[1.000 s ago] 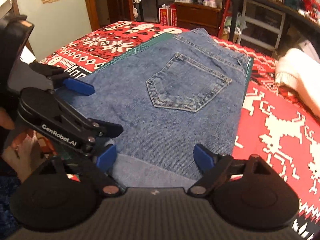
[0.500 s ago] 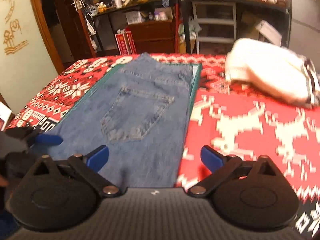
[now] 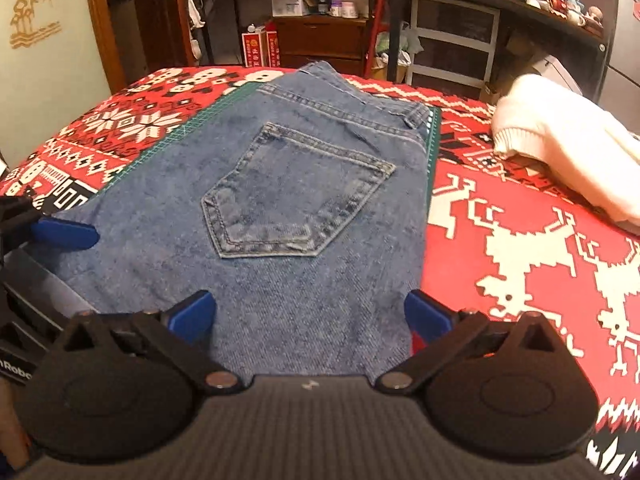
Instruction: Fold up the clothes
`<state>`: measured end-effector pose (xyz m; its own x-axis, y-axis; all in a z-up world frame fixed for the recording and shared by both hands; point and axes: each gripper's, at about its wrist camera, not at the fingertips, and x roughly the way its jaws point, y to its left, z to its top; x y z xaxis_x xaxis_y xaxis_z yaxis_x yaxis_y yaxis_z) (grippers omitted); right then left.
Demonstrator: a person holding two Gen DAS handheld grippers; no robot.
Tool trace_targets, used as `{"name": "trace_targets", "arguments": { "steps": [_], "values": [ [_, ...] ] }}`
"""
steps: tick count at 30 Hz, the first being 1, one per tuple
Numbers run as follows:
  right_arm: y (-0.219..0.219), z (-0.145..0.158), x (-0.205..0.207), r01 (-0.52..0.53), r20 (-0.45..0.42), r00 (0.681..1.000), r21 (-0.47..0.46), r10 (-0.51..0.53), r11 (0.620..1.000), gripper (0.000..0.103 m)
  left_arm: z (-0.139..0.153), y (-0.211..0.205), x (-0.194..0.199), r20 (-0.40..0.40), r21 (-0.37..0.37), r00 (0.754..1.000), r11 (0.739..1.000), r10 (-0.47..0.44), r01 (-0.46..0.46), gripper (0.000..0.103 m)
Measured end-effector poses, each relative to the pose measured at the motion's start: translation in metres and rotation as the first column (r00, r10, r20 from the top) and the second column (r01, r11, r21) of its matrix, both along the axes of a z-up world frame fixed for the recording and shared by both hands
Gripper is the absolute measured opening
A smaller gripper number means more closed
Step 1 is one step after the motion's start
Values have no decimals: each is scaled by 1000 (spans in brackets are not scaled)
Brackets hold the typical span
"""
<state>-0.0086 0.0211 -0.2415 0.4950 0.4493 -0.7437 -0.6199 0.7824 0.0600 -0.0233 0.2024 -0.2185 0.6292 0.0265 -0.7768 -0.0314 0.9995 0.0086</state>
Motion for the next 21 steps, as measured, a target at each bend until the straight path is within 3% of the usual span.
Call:
{"name": "trace_targets", "arguments": {
  "steps": [5, 10, 15, 19, 21],
  "values": [
    [-11, -1, -2, -34, 1, 999, 6, 34, 999, 103, 3, 1, 5, -46, -16, 999, 1000, -5, 4, 103],
    [-21, 2, -2, -34, -29, 999, 30, 35, 999, 103, 9, 5, 17, -149, -52, 989, 999, -24, 16, 103],
    [-24, 6, 4, -28, -71, 997, 52, 31, 998, 103, 11, 2, 36, -272, -39, 961, 998, -53, 44, 103],
    [-31, 6, 6, 12, -93, 996, 105, -2, 994, 103, 10, 3, 35, -260, -35, 965, 999, -33, 25, 103],
    [-28, 6, 6, 4, -97, 995, 86, 5, 996, 103, 9, 1, 32, -237, -26, 971, 1000, -15, 9, 103]
  ]
}}
